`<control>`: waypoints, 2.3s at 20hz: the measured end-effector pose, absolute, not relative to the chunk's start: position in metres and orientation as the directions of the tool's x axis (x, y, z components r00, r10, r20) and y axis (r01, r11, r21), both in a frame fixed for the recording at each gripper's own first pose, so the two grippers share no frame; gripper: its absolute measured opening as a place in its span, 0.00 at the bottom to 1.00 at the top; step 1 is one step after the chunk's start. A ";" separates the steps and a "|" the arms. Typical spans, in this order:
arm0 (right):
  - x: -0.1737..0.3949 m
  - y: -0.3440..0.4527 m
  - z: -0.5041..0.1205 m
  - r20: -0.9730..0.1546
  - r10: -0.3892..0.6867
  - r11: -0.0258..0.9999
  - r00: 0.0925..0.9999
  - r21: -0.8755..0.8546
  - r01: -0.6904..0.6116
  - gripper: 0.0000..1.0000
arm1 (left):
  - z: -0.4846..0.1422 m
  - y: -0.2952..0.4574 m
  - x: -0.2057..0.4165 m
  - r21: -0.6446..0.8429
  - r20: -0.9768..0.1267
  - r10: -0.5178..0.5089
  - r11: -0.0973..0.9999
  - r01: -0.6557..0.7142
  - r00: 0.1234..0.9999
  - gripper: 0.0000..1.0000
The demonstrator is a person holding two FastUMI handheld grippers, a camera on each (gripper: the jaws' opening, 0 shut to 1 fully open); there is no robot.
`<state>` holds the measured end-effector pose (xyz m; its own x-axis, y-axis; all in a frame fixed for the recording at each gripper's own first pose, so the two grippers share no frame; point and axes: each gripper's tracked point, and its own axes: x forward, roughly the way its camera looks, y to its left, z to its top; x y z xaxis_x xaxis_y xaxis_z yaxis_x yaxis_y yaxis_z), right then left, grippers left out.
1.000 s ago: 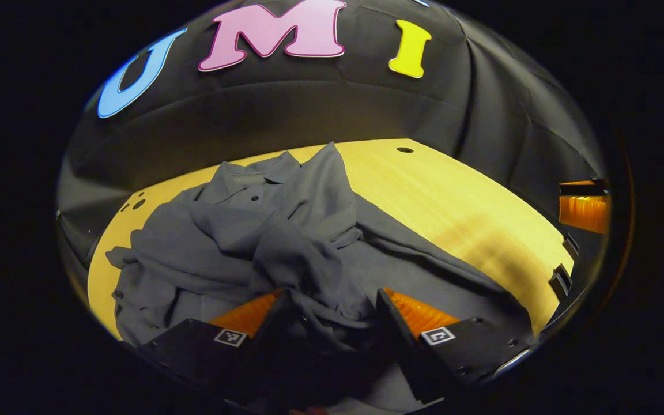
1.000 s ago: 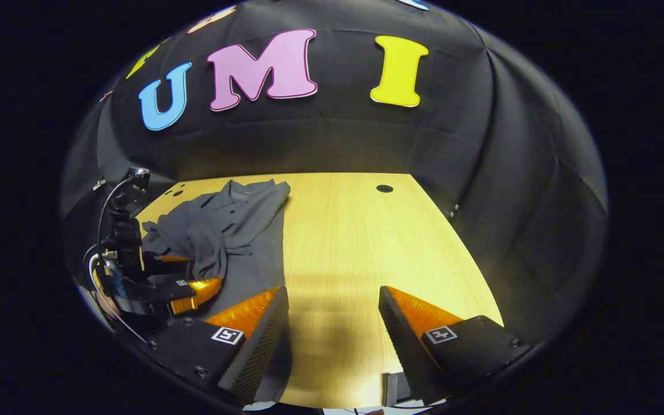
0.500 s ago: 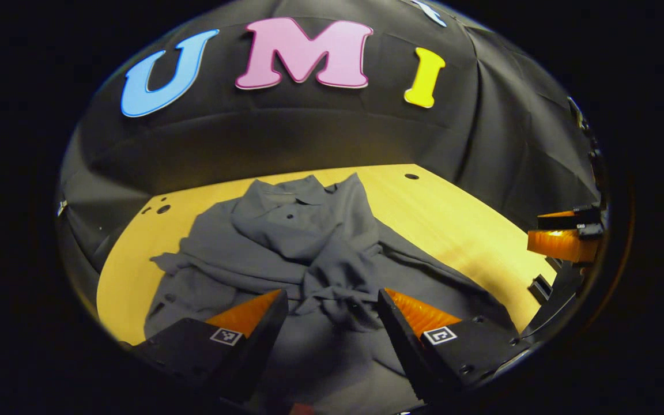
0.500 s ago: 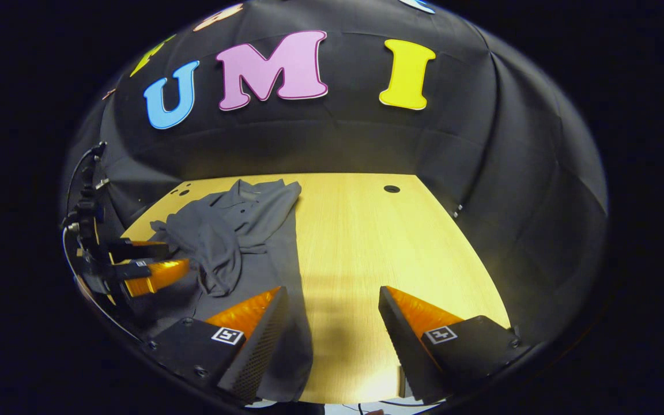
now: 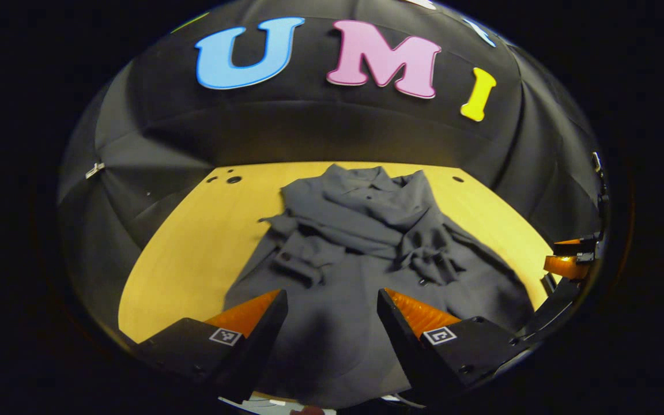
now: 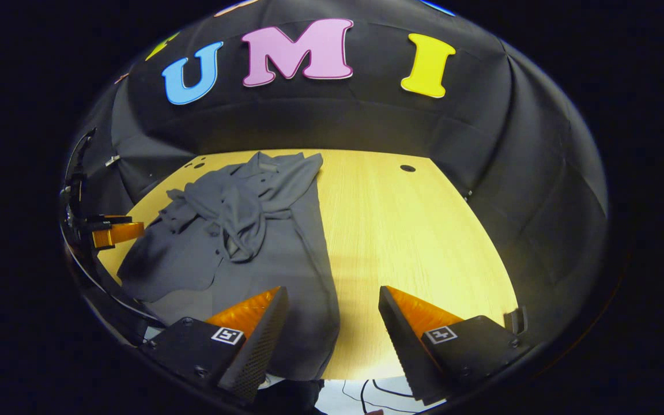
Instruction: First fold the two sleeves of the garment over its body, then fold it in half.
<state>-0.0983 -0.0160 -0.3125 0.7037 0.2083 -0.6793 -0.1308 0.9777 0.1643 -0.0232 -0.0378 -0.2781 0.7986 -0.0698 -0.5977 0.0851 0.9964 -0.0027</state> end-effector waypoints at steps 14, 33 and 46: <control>-0.160 0.007 -0.372 -0.795 0.166 0.983 0.584 0.177 -0.040 0.98 | -0.355 0.039 -0.087 0.059 -0.758 -0.003 0.996 0.074 0.653 0.98; -0.145 0.067 -0.393 -0.810 0.297 0.954 0.506 0.230 -0.191 0.31 | -0.376 0.002 -0.080 -0.038 -0.786 -0.143 0.982 0.184 0.601 0.13; -0.089 0.059 -0.314 -0.663 0.306 0.941 0.683 0.320 -0.111 0.06 | -0.283 -0.017 -0.036 -0.234 -0.679 -0.215 0.970 0.070 0.702 0.06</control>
